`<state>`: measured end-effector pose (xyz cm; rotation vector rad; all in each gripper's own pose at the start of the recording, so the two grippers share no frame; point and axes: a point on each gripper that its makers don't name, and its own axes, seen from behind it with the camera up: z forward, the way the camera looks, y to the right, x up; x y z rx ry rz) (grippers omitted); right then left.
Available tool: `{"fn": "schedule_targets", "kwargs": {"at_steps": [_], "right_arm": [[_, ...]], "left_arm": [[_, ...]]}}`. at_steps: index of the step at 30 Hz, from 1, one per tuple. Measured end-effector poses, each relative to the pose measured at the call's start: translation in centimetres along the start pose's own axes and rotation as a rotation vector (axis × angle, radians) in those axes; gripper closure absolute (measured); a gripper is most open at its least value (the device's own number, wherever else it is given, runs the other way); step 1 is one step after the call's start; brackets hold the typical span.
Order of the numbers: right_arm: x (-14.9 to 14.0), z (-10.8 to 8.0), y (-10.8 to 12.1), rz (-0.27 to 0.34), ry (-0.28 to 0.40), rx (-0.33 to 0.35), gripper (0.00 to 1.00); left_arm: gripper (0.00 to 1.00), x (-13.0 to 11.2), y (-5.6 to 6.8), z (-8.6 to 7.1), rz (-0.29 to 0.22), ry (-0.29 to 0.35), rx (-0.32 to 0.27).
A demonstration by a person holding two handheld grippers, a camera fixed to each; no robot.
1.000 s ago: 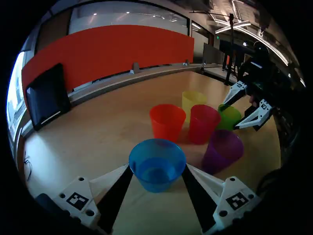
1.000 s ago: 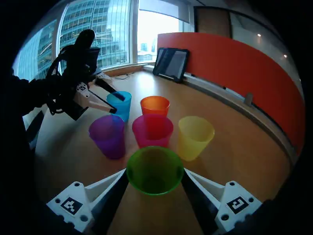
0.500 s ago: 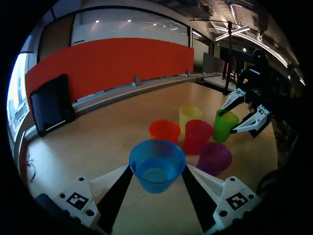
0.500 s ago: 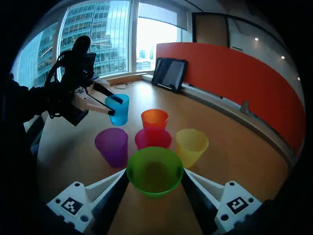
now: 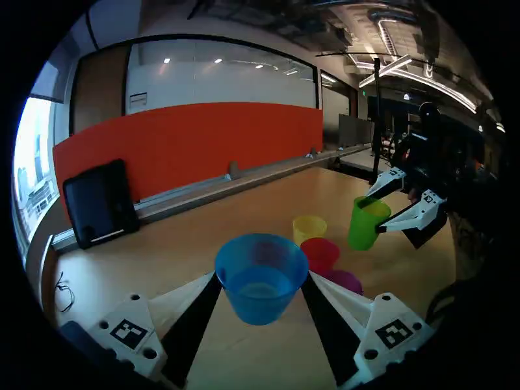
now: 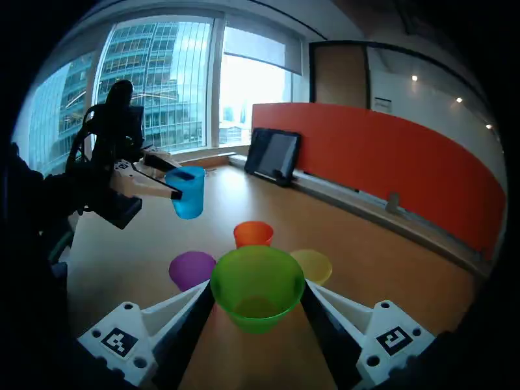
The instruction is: Pour water
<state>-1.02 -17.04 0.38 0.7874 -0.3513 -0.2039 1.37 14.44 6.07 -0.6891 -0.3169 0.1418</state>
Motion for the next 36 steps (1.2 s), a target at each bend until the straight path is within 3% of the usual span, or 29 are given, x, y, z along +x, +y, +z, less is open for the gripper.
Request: {"fn": "schedule_targets", "kwargs": {"at_steps": [14,23,36], "right_arm": [[6.0,-1.3,-0.1,-0.011,0.147,-0.032,0.08],[8.0,-1.7,0.0,-0.022,0.205,-0.056,0.08],[11.2,-2.2,0.0,-0.037,0.277,-0.065,0.08]], "left_arm": [[0.15,4.3,1.1,-2.4,0.007,0.105,-0.006],[0.15,6.5,2.0,-3.5,0.005,0.162,-0.018],[0.15,8.3,2.4,-4.6,-0.009,0.213,-0.022]]}}
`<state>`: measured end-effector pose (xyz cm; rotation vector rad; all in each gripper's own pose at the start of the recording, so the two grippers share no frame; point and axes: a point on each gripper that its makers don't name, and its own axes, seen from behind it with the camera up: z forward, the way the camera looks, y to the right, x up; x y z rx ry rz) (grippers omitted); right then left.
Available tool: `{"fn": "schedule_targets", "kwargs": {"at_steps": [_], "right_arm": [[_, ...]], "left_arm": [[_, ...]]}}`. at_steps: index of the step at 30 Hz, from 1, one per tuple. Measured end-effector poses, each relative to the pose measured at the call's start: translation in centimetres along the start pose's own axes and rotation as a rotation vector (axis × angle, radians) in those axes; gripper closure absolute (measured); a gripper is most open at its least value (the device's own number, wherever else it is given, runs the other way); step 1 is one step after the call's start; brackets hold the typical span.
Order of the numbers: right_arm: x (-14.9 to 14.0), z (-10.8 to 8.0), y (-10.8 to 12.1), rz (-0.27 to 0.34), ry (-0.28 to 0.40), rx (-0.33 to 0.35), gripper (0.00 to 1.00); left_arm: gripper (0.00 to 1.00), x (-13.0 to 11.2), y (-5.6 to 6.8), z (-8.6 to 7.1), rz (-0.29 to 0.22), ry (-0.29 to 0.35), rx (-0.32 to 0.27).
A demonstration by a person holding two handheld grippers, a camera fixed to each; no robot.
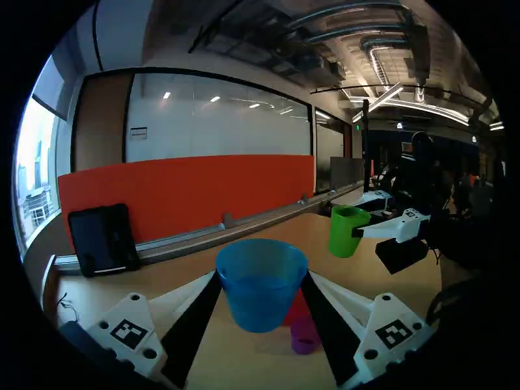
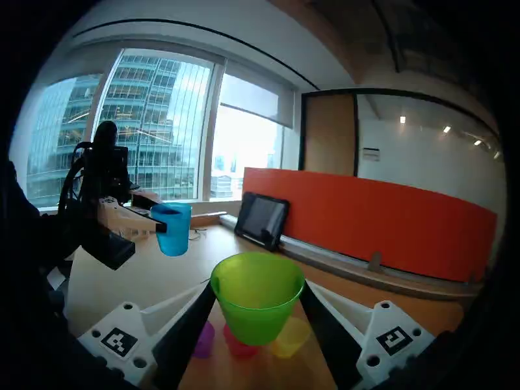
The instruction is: Pour water
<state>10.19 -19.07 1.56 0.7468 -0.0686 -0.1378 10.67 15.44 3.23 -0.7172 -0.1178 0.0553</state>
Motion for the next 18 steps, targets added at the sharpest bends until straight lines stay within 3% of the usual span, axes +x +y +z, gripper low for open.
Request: {"fn": "schedule_targets", "kwargs": {"at_steps": [11,18], "right_arm": [[1.6,0.2,-0.1,-0.011,0.027,-0.001,0.07],[1.8,0.2,-0.1,0.000,0.030,0.009,0.07]], "left_arm": [[0.15,0.6,0.4,0.0,-0.008,0.024,-0.011],[0.15,1.1,0.7,0.0,0.014,0.041,-0.012]]}}
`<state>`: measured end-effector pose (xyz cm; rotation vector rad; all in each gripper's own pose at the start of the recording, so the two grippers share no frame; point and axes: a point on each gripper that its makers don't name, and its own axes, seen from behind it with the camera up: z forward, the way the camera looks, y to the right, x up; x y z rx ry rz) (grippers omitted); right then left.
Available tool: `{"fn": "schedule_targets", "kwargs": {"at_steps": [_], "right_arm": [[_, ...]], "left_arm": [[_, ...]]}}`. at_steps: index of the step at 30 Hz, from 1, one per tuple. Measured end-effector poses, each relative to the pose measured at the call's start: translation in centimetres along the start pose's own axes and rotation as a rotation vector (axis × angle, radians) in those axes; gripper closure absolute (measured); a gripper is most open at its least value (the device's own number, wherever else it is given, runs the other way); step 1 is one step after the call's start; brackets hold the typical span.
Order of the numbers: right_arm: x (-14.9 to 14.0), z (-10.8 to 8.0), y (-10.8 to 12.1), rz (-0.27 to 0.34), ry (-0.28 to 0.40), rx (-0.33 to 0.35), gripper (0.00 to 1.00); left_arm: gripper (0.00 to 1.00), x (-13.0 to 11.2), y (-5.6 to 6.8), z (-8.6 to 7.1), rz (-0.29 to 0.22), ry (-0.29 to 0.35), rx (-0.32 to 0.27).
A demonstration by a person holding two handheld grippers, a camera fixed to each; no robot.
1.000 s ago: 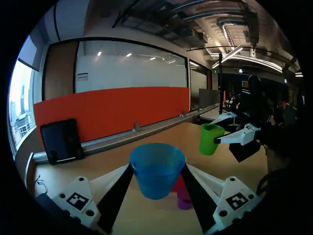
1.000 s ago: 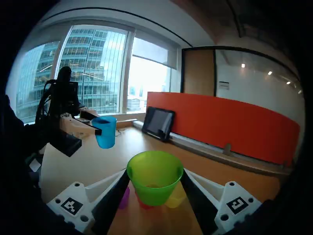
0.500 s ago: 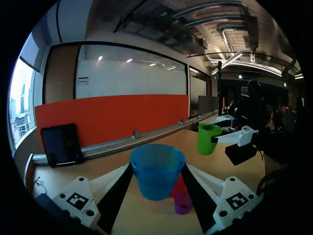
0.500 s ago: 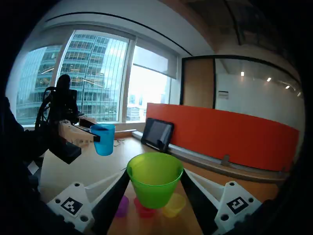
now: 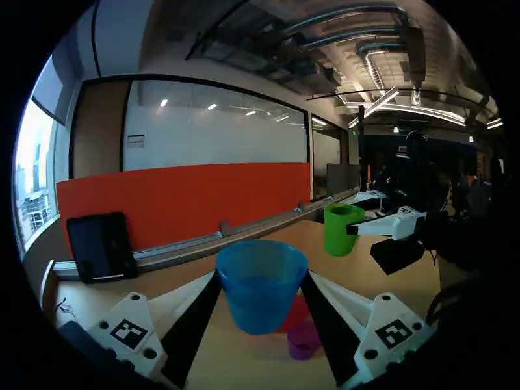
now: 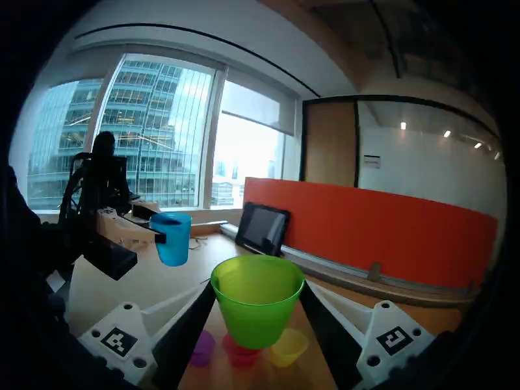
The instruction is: Pour water
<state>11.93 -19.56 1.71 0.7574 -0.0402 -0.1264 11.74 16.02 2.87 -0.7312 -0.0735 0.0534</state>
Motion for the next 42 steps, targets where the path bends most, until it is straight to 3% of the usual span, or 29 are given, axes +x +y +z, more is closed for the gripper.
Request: {"fn": "schedule_targets", "kwargs": {"at_steps": [9,22,42], "right_arm": [[0.1,0.2,0.1,0.006,0.001,0.012,0.07],[-0.3,0.7,-1.1,0.023,-0.008,0.058,0.08],[0.4,2.3,-4.5,0.012,-0.006,0.143,0.08]], "left_arm": [[0.15,0.6,0.1,0.1,0.022,0.013,0.008],[0.15,1.9,0.0,0.0,0.116,0.032,0.033],[0.15,5.2,0.8,0.4,0.316,0.050,0.068]]}}
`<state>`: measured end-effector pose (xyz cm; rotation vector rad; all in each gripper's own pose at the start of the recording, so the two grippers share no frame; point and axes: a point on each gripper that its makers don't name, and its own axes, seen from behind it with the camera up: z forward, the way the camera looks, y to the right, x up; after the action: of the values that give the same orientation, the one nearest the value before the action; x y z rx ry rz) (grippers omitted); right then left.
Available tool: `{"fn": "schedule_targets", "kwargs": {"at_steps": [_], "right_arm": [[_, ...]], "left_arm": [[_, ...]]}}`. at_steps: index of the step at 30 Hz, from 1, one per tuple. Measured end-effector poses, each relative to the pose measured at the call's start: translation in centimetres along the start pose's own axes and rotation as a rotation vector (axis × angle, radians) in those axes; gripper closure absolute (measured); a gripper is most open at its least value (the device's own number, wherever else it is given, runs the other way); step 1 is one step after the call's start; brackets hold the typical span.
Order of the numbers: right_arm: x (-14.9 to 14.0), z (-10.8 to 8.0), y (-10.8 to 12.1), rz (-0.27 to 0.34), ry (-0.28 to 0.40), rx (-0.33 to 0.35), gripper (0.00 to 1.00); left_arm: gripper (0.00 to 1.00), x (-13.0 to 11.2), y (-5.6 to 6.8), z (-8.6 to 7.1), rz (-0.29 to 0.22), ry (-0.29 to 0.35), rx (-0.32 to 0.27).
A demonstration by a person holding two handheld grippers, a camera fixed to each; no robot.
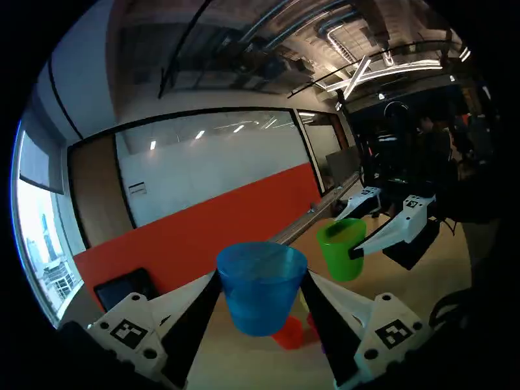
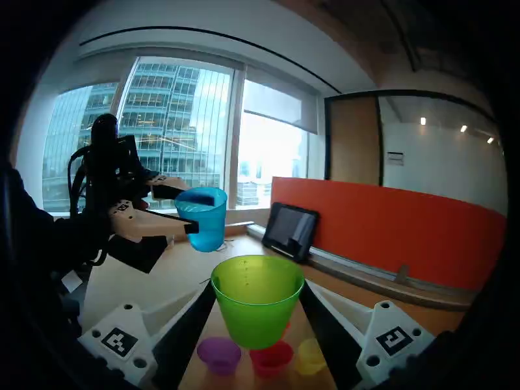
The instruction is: Pour water
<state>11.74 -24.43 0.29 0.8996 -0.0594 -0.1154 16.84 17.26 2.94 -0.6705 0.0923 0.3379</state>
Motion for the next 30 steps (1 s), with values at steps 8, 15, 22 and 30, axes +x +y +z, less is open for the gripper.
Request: {"fn": "schedule_targets", "kwargs": {"at_steps": [8,15,22,30], "right_arm": [[-0.3,0.6,-0.8,0.001,0.000,0.025,0.08],[-0.5,0.9,-1.3,0.004,-0.003,0.040,0.08],[-0.6,1.4,-1.9,0.005,-0.002,0.057,0.08],[-0.9,1.9,-2.8,0.009,-0.004,0.079,0.08]], "left_arm": [[0.15,0.9,-0.2,0.4,0.094,-0.007,0.013],[0.15,1.9,-0.4,0.7,0.187,-0.006,0.028],[0.15,2.9,-0.6,0.8,0.258,-0.002,0.035],[0.15,3.7,-0.7,1.0,0.330,-0.004,0.056]]}}
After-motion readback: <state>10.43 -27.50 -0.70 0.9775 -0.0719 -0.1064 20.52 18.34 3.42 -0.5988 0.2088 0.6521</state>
